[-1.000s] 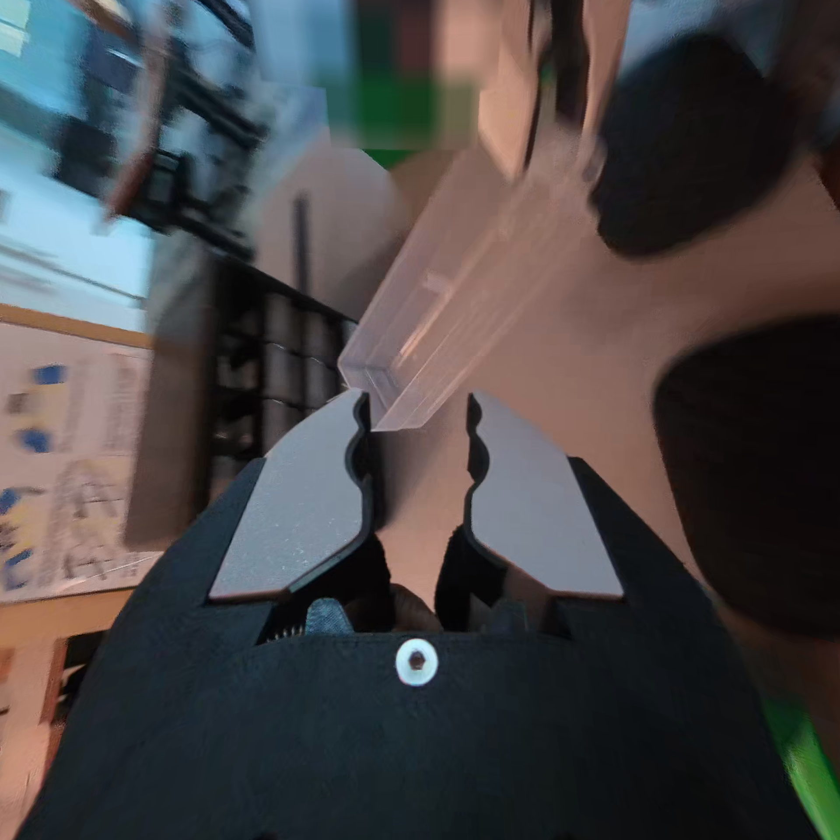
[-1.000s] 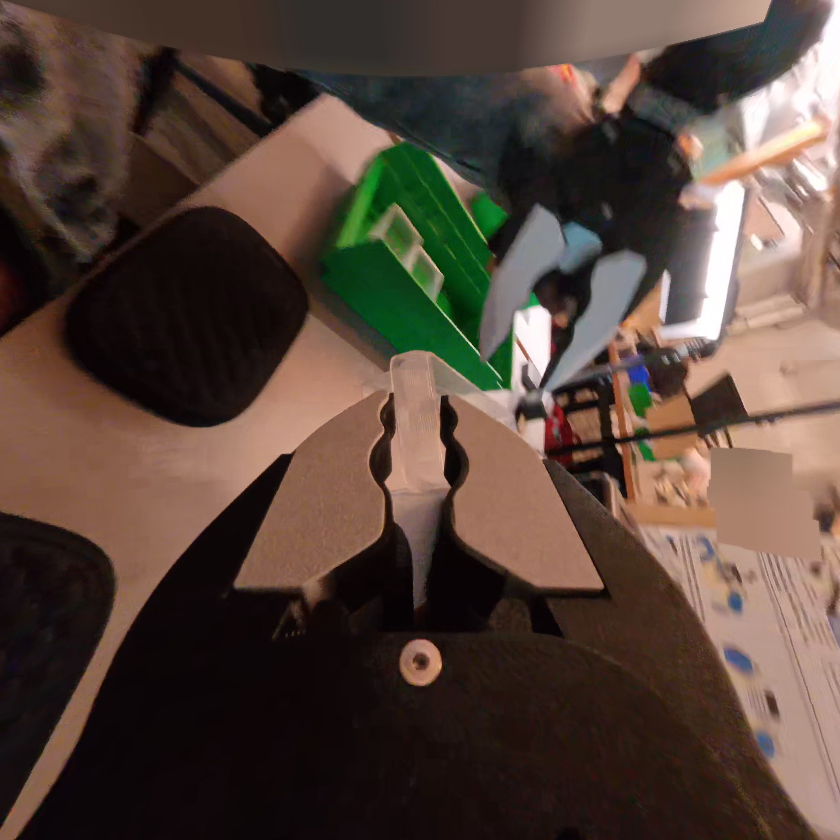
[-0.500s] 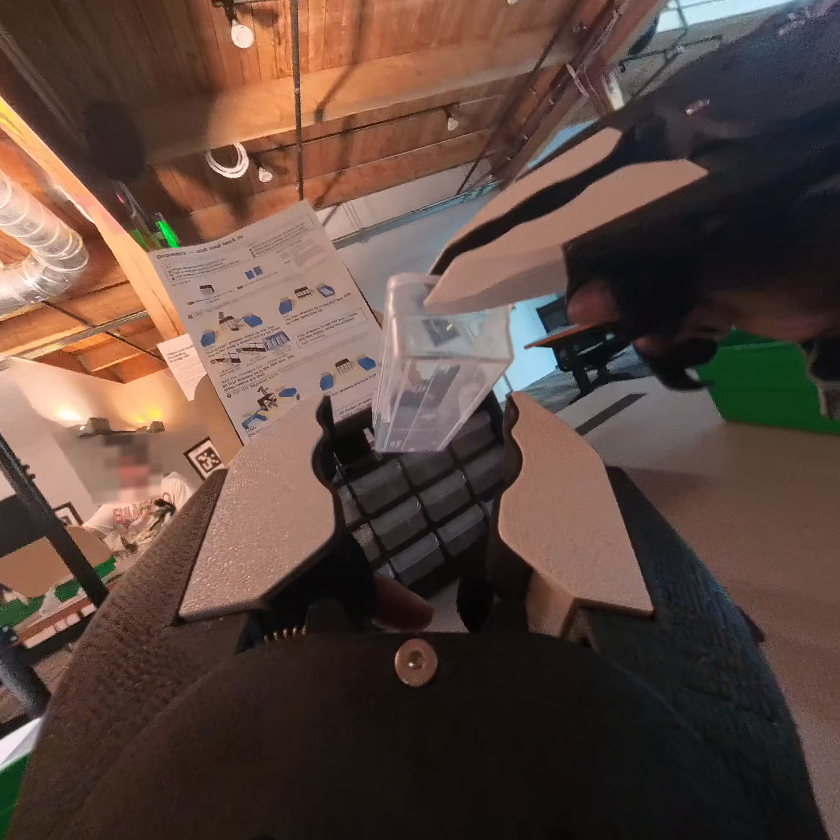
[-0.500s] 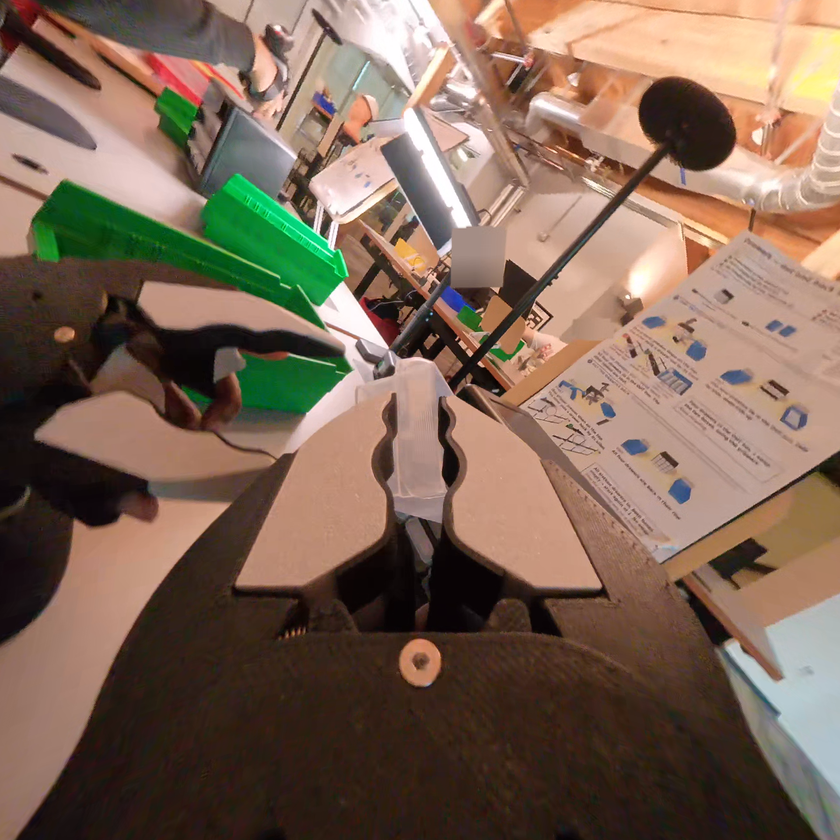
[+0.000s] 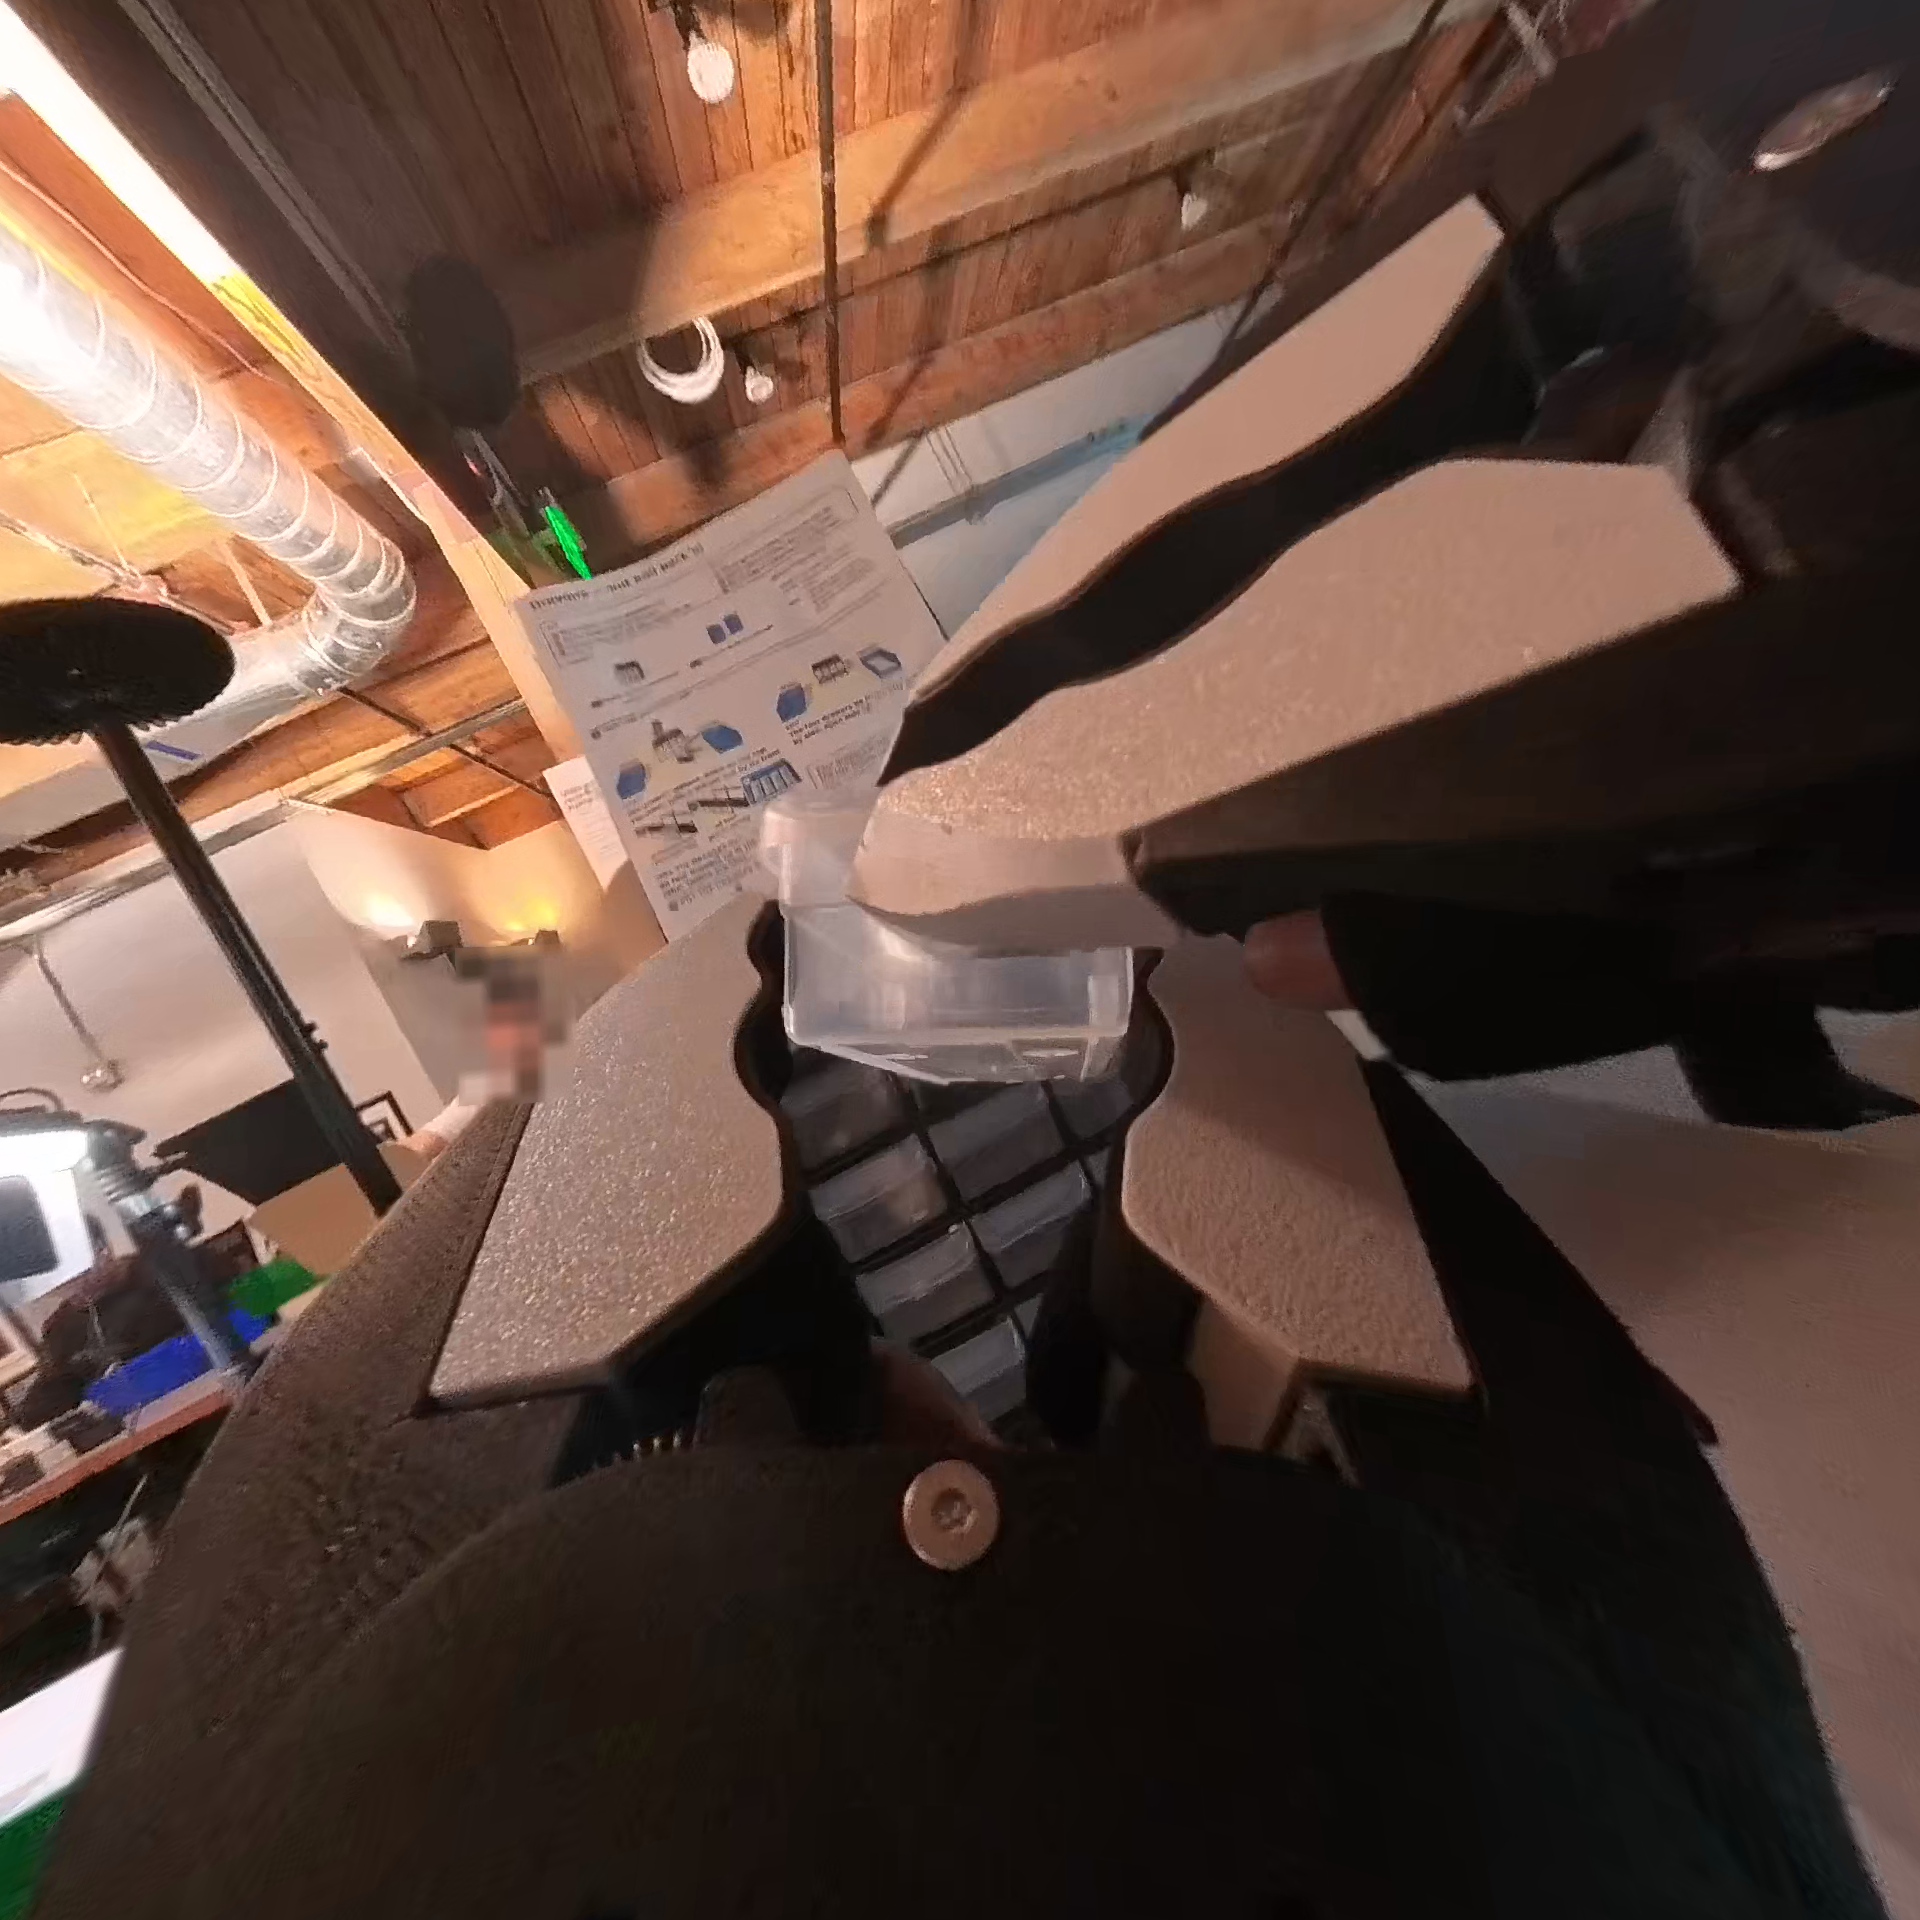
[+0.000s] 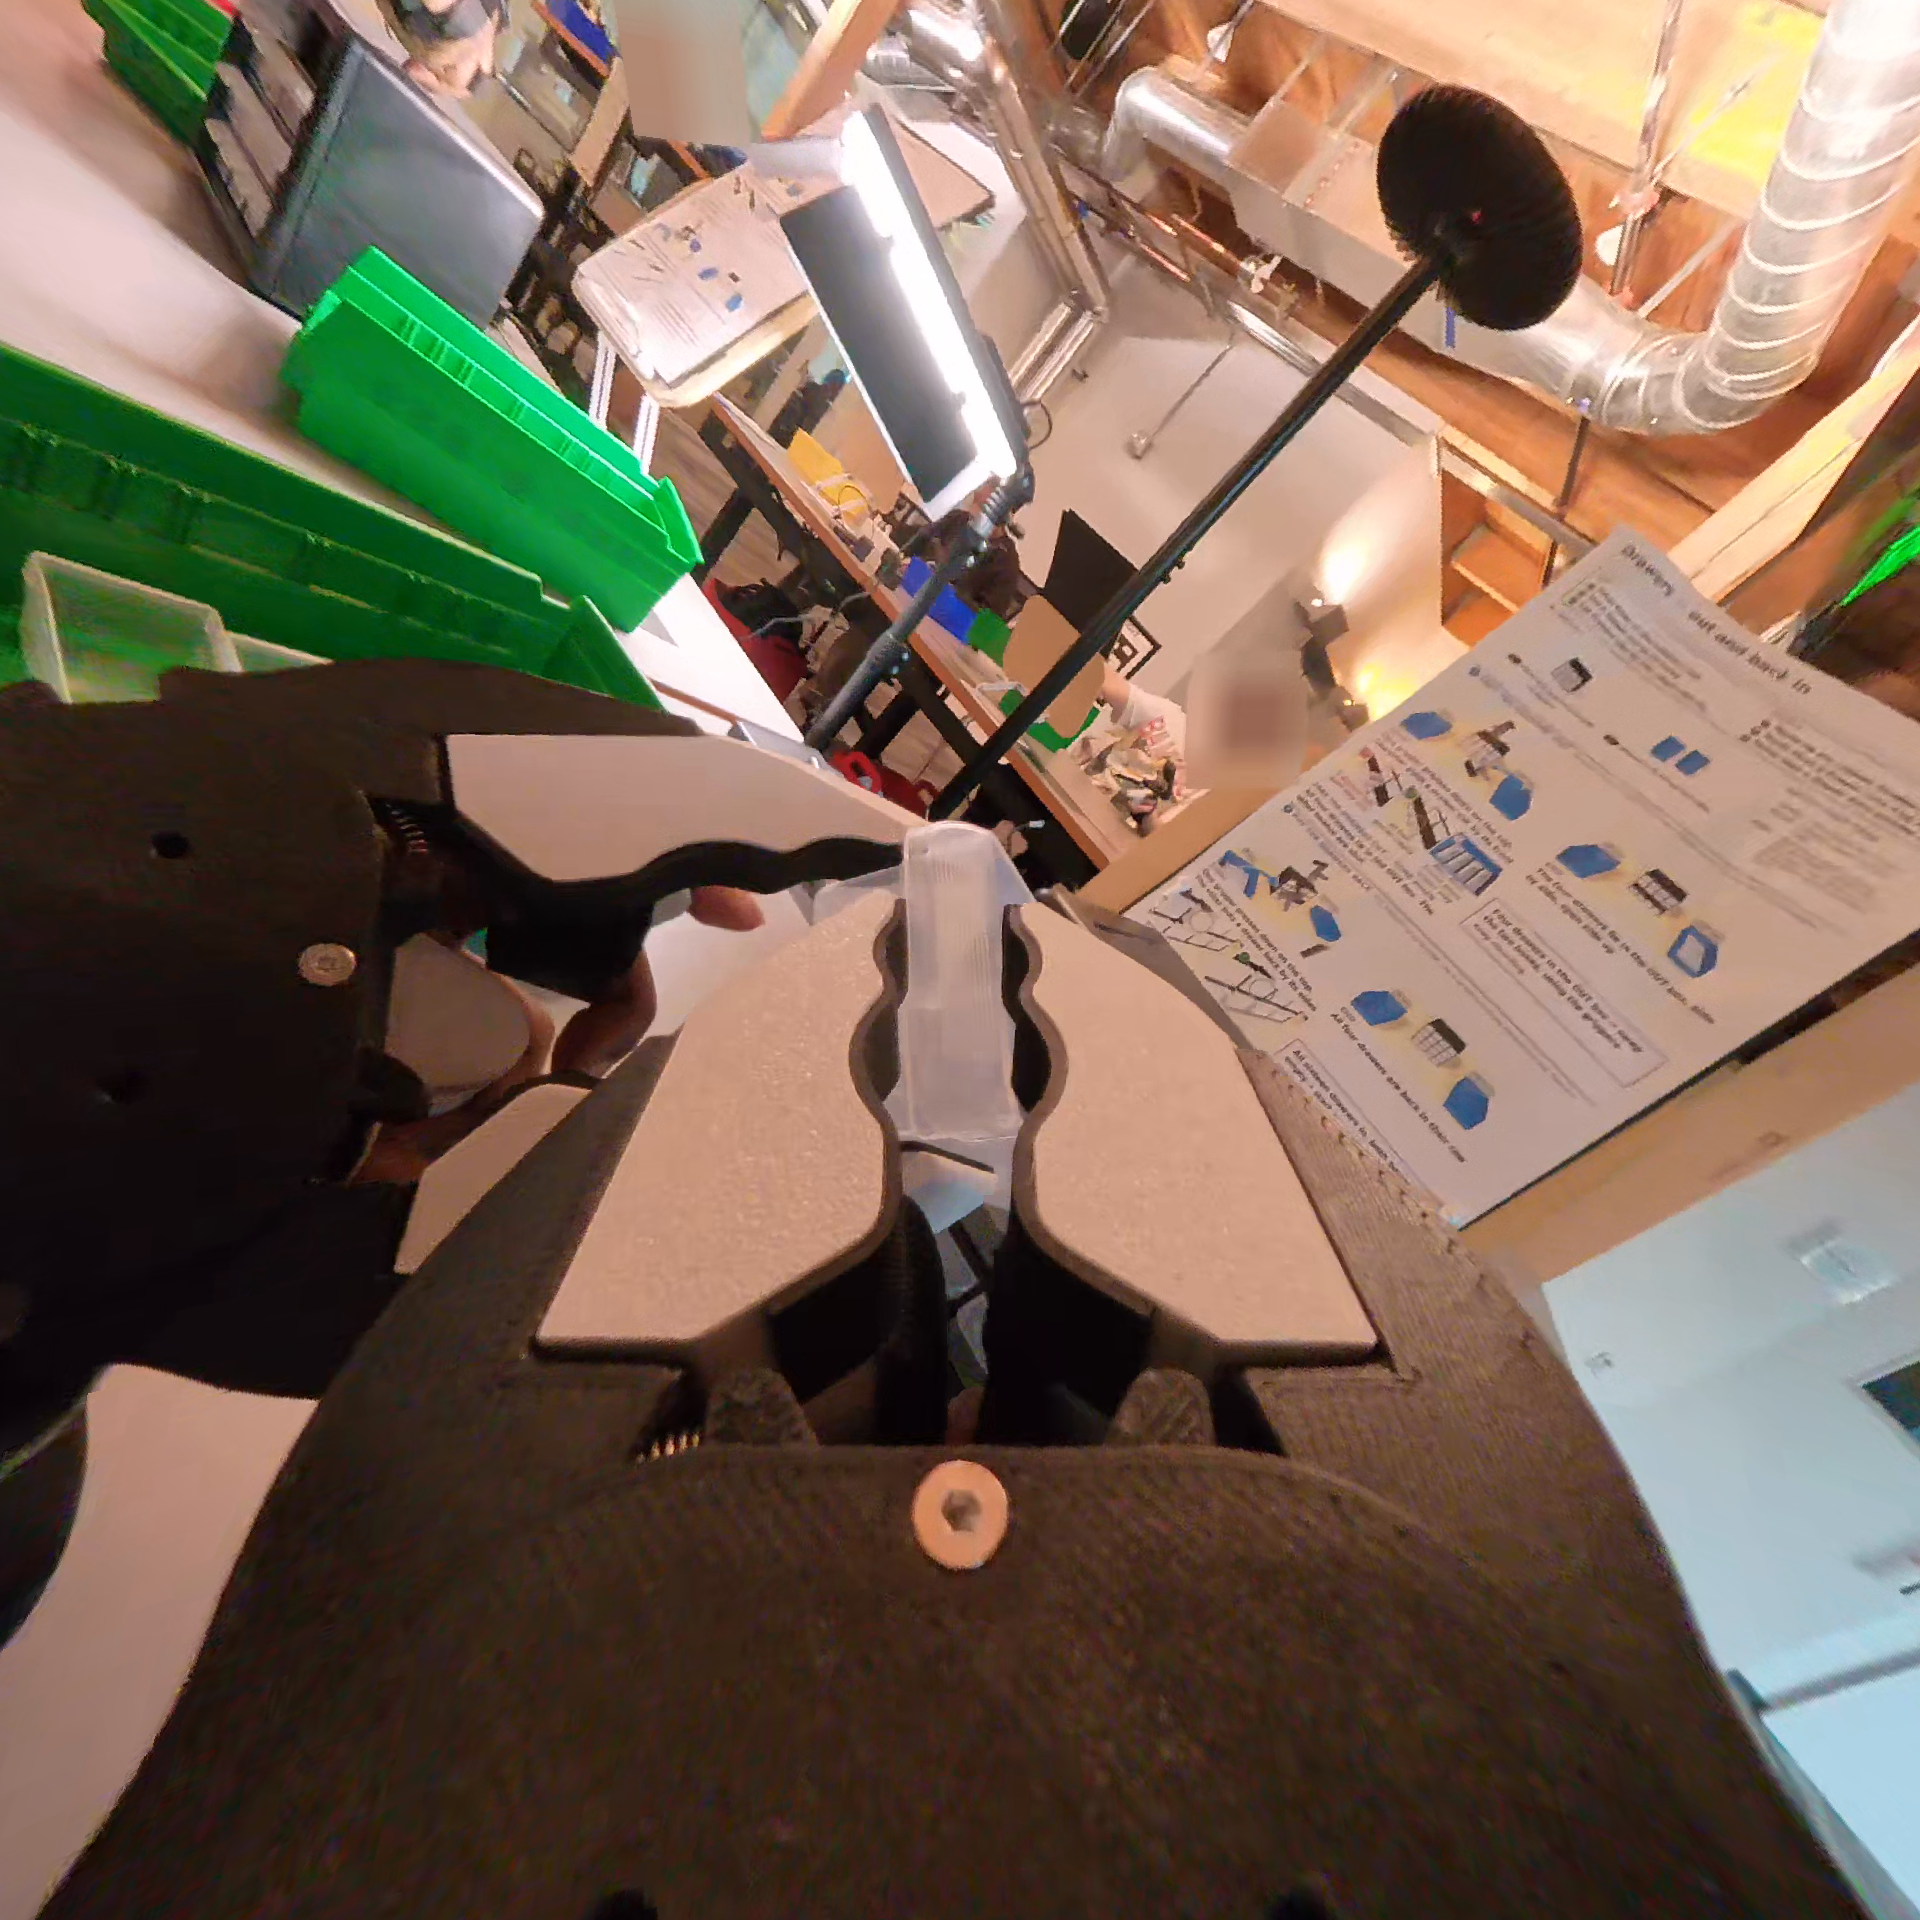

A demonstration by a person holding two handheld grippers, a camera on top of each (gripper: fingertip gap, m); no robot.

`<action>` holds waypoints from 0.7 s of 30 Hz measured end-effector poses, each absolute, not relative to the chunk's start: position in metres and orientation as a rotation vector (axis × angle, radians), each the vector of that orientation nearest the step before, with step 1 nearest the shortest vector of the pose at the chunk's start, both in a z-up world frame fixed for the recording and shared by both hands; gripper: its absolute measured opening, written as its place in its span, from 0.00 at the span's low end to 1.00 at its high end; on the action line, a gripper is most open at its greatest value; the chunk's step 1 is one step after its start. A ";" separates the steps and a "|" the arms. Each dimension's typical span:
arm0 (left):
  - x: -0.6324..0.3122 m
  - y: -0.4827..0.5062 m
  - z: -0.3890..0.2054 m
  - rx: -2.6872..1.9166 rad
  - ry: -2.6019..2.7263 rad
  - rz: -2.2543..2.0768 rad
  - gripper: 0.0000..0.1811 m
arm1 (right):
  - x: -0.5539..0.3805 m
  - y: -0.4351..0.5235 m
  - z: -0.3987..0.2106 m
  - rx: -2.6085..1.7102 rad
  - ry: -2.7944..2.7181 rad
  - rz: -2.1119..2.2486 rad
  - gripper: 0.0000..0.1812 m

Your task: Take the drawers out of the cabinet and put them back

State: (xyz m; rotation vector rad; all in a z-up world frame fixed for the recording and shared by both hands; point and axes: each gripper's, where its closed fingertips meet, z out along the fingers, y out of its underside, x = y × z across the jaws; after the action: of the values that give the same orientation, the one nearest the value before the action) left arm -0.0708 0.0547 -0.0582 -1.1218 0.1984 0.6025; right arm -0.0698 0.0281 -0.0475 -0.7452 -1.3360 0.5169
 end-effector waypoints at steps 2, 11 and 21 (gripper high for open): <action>-0.070 0.045 -0.050 -1.056 0.192 0.555 0.35 | -0.070 0.017 -0.042 -0.712 -1.343 0.585 0.10; -0.109 -0.004 -0.031 -0.836 0.080 -0.309 0.35 | -0.024 0.037 -0.041 -0.639 -1.538 1.003 0.38; -0.088 0.008 -0.041 -0.871 0.081 -0.460 0.35 | -0.056 0.042 -0.080 -0.384 -1.616 0.252 0.36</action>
State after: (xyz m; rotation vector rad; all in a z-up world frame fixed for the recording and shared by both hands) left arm -0.0882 0.0077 -0.0409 -0.8711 0.0815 -0.4603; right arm -0.0560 0.0416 -0.0796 -0.3836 -1.6162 0.2516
